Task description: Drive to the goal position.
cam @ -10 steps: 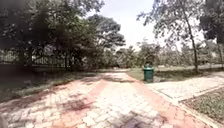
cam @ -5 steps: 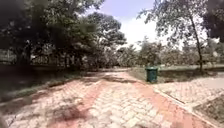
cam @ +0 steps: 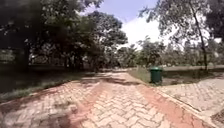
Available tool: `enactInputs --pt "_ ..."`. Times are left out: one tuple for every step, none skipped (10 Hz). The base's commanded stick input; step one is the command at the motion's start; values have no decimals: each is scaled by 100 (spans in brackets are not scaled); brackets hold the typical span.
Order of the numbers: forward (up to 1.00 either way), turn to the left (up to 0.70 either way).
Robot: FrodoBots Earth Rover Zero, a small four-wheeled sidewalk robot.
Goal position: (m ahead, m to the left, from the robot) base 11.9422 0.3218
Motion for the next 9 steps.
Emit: enactInputs --pt "70 0" --pt "70 0" --pt "70 -18" --pt "70 -33" --pt "70 -15" --pt "70 0" --pt "70 0" --pt "70 0" --pt "70 0"
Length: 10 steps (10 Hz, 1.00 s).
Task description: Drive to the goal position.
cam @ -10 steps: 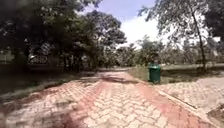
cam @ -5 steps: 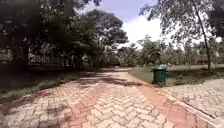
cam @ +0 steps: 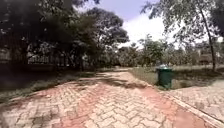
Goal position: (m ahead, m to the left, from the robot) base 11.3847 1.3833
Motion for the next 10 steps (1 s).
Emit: enactInputs --pt "70 0" --pt "70 0" --pt "70 0" --pt "70 0" --pt "70 0" --pt "70 0" --pt "70 -35" --pt "70 -35" --pt "70 0" --pt "70 0"
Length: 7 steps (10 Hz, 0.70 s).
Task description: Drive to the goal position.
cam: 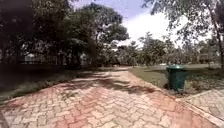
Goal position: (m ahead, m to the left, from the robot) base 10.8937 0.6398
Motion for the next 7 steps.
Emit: enactInputs --pt "70 0" --pt "70 0" --pt "70 0" --pt "70 0" --pt "70 0" --pt "70 0" --pt "70 0"
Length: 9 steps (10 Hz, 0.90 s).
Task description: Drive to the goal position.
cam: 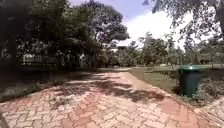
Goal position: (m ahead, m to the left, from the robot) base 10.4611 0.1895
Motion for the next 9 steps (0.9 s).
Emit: enactInputs --pt "70 0" --pt "70 0" --pt "70 0" --pt "70 0" --pt "70 0" --pt "70 0" --pt "70 0" --pt "70 0" --pt "70 0"
